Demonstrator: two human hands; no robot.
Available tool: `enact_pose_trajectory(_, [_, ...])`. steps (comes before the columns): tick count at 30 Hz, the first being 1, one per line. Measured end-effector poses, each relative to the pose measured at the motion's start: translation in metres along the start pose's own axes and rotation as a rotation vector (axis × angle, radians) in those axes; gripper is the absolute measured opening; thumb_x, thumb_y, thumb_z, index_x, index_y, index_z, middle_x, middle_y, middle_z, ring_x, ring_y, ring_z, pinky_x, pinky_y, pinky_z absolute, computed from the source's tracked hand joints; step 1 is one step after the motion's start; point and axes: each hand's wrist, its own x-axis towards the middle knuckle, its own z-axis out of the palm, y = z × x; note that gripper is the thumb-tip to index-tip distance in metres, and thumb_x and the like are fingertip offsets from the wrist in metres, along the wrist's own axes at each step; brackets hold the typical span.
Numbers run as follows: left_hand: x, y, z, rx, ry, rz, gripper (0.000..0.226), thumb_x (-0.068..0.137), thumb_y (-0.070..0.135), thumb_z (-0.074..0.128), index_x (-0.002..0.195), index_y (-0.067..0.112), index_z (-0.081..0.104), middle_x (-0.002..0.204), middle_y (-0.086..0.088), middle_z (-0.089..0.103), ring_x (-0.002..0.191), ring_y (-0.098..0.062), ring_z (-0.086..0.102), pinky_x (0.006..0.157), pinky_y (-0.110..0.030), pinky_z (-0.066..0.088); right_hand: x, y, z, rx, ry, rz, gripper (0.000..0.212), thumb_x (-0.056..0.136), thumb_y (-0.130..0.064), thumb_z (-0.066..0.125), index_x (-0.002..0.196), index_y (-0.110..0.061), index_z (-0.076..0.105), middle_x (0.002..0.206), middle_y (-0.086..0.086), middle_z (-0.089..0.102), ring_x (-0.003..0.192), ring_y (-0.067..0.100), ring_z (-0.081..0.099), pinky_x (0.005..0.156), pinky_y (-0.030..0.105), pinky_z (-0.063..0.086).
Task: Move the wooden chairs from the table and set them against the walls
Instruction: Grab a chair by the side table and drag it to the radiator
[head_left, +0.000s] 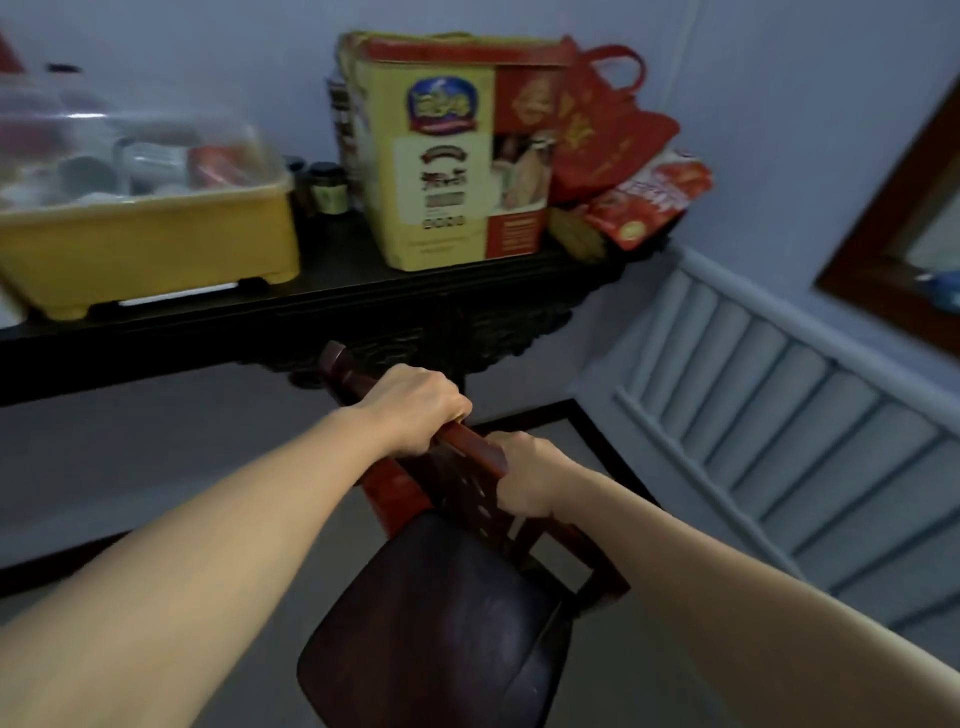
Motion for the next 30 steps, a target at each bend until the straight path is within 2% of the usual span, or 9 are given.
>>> enact_pose_trajectory(6, [0.1, 0.071, -0.014, 0.003, 0.011, 0.117, 0.022, 0.075, 0.005, 0.055, 0.08, 0.027, 0.053, 0.084, 0.007, 0.059, 0.084, -0.018, 0.058, 0.056, -0.029, 0.03, -0.022, 0.095, -0.044, 0.098, 0.138, 0.104, 0.043, 0.079, -0.011, 0.047, 0.117, -0.03, 0.053, 0.098, 0.004, 0.063, 0.087, 0.024, 0.064, 0.079, 0.04, 0.057])
enact_pose_trajectory(9, [0.148, 0.108, -0.021, 0.014, 0.0, 0.171, 0.022, 0.074, 0.006, 0.057, 0.076, 0.027, 0.049, 0.081, 0.008, 0.057, 0.081, -0.018, 0.058, 0.055, -0.029, 0.028, -0.03, 0.145, -0.065, 0.128, 0.196, 0.152, 0.043, 0.079, -0.014, 0.047, 0.117, -0.034, 0.053, 0.094, 0.001, 0.062, 0.085, 0.023, 0.063, 0.075, 0.036, 0.055])
enact_pose_trajectory(12, [0.192, 0.145, -0.025, 0.021, -0.015, 0.209, 0.021, 0.073, 0.007, 0.059, 0.081, 0.026, 0.054, 0.084, 0.007, 0.059, 0.081, -0.019, 0.06, 0.057, -0.029, 0.031, -0.038, 0.19, -0.087, 0.139, 0.217, 0.202, 0.041, 0.079, -0.014, 0.046, 0.115, -0.033, 0.054, 0.094, 0.0, 0.061, 0.085, 0.023, 0.062, 0.07, 0.033, 0.052])
enact_pose_trajectory(18, [0.27, 0.212, -0.029, 0.014, -0.041, 0.297, 0.018, 0.074, 0.01, 0.059, 0.08, 0.026, 0.052, 0.088, 0.005, 0.061, 0.083, -0.02, 0.06, 0.059, -0.03, 0.034, -0.052, 0.276, -0.127, 0.195, 0.209, 0.276, 0.04, 0.08, -0.013, 0.048, 0.113, -0.034, 0.055, 0.098, 0.002, 0.064, 0.091, 0.025, 0.064, 0.083, 0.043, 0.055])
enact_pose_trajectory(22, [0.317, 0.252, -0.032, 0.033, -0.063, 0.36, 0.015, 0.075, 0.013, 0.059, 0.085, 0.025, 0.056, 0.091, 0.004, 0.062, 0.085, -0.022, 0.061, 0.058, -0.031, 0.033, -0.06, 0.326, -0.148, 0.21, 0.243, 0.317, 0.042, 0.078, -0.014, 0.049, 0.113, -0.036, 0.056, 0.095, 0.0, 0.064, 0.09, 0.024, 0.064, 0.08, 0.04, 0.056])
enact_pose_trajectory(27, [0.368, 0.3, -0.042, 0.046, -0.076, 0.425, 0.015, 0.076, 0.013, 0.06, 0.086, 0.024, 0.058, 0.094, 0.0, 0.065, 0.087, -0.025, 0.063, 0.059, -0.031, 0.033, -0.067, 0.386, -0.171, 0.275, 0.286, 0.399, 0.032, 0.078, -0.014, 0.054, 0.098, -0.039, 0.058, 0.089, 0.001, 0.067, 0.08, 0.022, 0.067, 0.074, 0.039, 0.059])
enact_pose_trajectory(30, [0.398, 0.327, -0.043, 0.046, -0.065, 0.463, 0.014, 0.079, 0.011, 0.058, 0.088, 0.022, 0.06, 0.094, -0.003, 0.065, 0.087, -0.027, 0.063, 0.06, -0.031, 0.034, -0.07, 0.419, -0.185, 0.332, 0.292, 0.416, 0.026, 0.08, -0.016, 0.056, 0.097, -0.034, 0.062, 0.09, 0.003, 0.069, 0.08, 0.022, 0.068, 0.072, 0.036, 0.059])
